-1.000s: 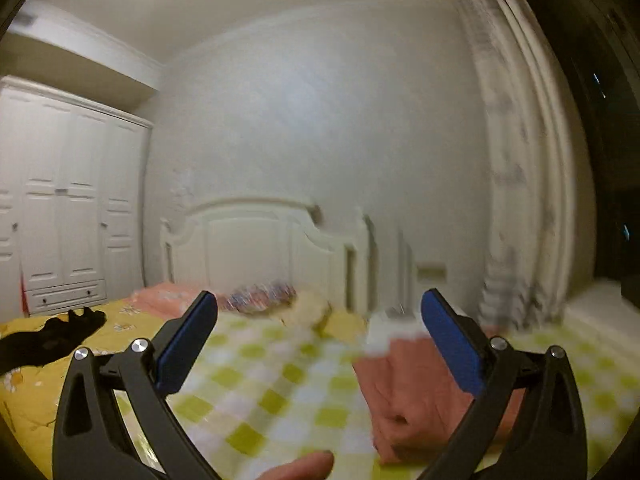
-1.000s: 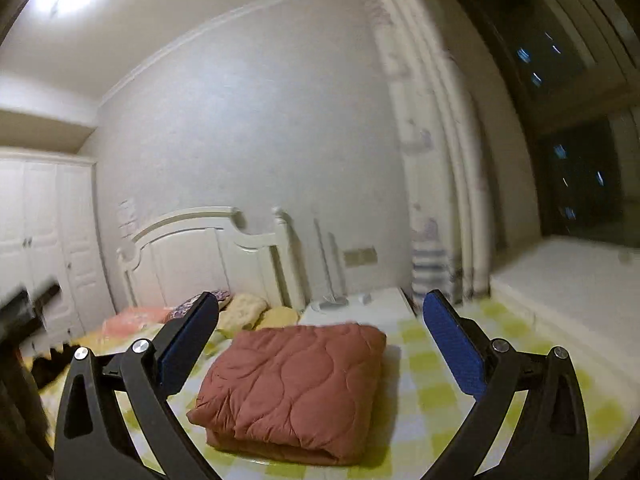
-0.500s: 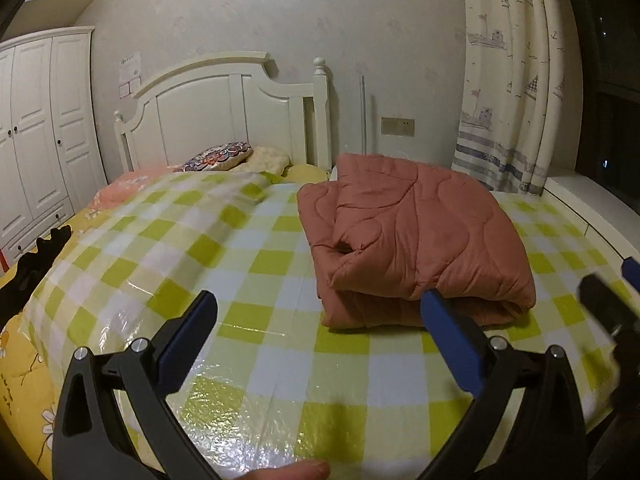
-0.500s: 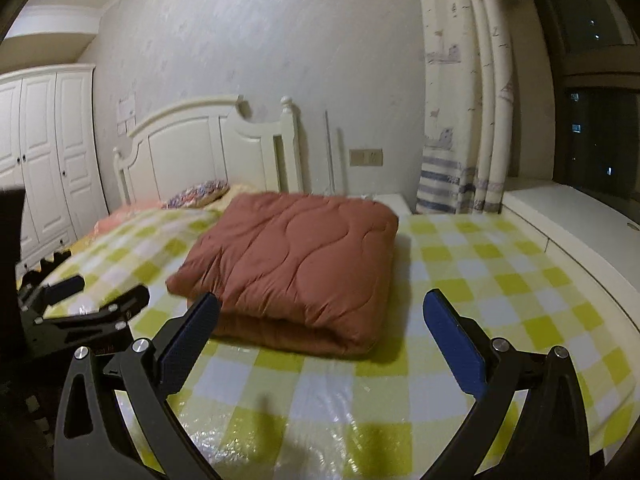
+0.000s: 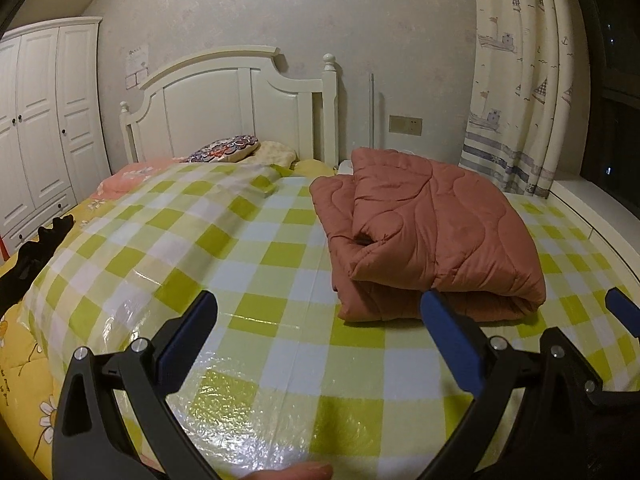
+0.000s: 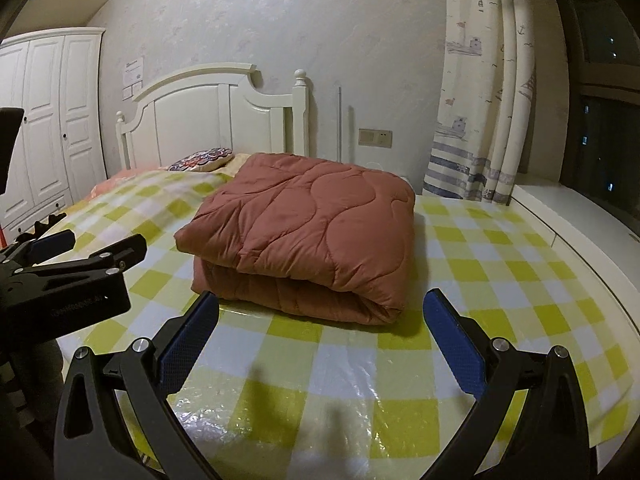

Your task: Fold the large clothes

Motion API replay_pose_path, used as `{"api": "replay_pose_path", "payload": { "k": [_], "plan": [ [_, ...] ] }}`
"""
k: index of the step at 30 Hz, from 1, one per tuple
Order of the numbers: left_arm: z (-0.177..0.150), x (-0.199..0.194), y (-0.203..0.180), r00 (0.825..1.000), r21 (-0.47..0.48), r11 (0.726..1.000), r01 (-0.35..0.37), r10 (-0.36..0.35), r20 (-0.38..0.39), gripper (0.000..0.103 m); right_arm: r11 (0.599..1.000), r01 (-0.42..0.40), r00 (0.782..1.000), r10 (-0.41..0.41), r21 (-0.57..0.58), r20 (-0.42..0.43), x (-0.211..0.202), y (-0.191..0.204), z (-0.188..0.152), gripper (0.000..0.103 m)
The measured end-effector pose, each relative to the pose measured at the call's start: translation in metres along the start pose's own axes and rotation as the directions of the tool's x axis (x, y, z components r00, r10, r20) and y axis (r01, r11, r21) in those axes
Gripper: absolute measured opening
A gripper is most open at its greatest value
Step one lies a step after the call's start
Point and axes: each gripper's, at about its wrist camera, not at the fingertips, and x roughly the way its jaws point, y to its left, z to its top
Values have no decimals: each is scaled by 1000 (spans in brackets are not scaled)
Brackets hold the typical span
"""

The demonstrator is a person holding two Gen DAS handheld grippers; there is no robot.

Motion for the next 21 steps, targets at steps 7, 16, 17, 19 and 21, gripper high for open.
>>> {"api": "replay_pose_path", "payload": {
  "k": [7, 16, 17, 19, 21],
  "plan": [
    [-3, 2, 2, 1000, 3, 1000, 1, -1, -4, 101, 1000, 10, 1000, -10, 9, 13, -1, 0, -1, 98],
    [-6, 2, 0, 1000, 14, 1000, 1, -1, 1, 101, 998, 21, 1000, -22, 63, 21, -2, -15, 0, 98],
    [-7, 1, 0, 1000, 15, 1000, 0, 0, 2, 101, 998, 19, 1000, -21, 64, 21, -2, -16, 0, 98],
    [-7, 1, -1, 1000, 19, 1000, 0, 0, 3, 101, 998, 18, 1000, -19, 61, 20, -2, -16, -1, 98],
    [-7, 1, -1, 1000, 18, 1000, -1, 1, 4, 101, 998, 16, 1000, -17, 59, 20, -1, -16, -1, 98]
  ]
}}
